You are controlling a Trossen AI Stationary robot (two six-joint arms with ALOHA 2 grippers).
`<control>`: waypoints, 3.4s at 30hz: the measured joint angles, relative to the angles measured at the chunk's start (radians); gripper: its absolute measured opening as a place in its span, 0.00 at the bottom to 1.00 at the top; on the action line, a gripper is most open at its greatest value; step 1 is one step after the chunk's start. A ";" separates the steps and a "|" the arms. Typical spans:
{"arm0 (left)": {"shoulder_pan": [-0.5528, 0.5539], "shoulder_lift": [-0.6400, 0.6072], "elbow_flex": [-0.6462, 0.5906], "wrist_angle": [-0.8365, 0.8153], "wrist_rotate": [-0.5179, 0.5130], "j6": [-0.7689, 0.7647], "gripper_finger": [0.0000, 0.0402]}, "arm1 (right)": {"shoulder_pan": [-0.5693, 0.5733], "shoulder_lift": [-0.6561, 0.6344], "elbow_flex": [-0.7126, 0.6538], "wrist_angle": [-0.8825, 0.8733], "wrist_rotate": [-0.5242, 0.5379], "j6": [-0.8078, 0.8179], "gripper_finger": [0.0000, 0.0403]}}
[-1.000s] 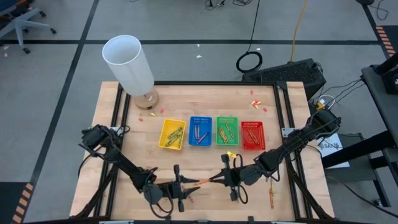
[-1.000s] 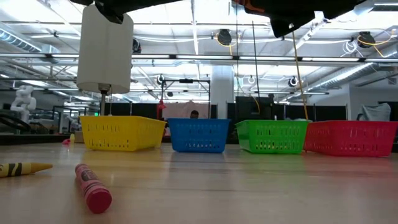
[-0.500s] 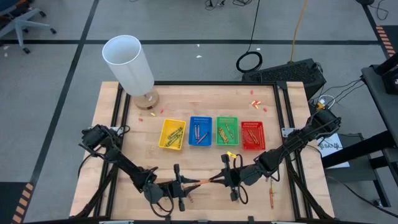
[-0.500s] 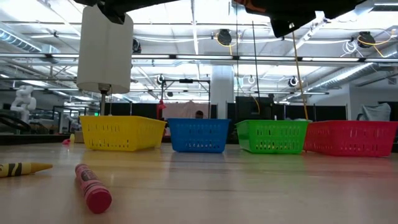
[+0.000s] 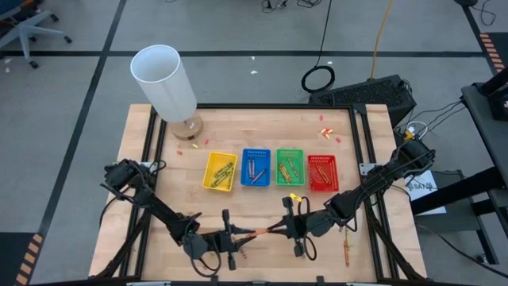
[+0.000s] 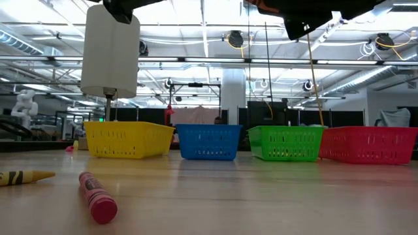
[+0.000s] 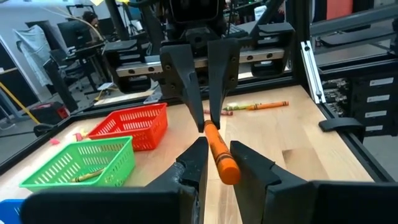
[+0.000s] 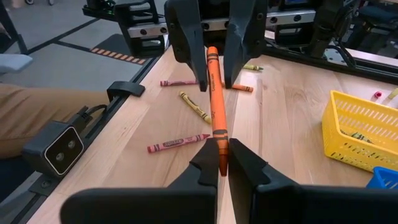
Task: Sort crayons
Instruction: Put the orange crayon into the red bin
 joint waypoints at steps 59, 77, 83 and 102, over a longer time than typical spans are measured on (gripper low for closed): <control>0.128 -0.005 0.425 -0.680 0.229 -0.086 0.06 | 0.123 -0.006 0.281 -0.569 0.209 0.178 0.40; 0.166 -0.005 0.425 -0.735 0.262 -0.139 0.07 | 0.111 -0.006 0.281 -0.631 0.209 0.214 0.02; 0.162 -0.005 0.425 -0.738 0.226 -0.137 0.21 | 0.111 -0.006 0.281 -0.637 0.209 0.215 0.03; -0.053 -0.042 0.405 -0.841 -0.139 -0.102 0.50 | 0.074 -0.005 0.281 -0.761 0.242 0.328 0.02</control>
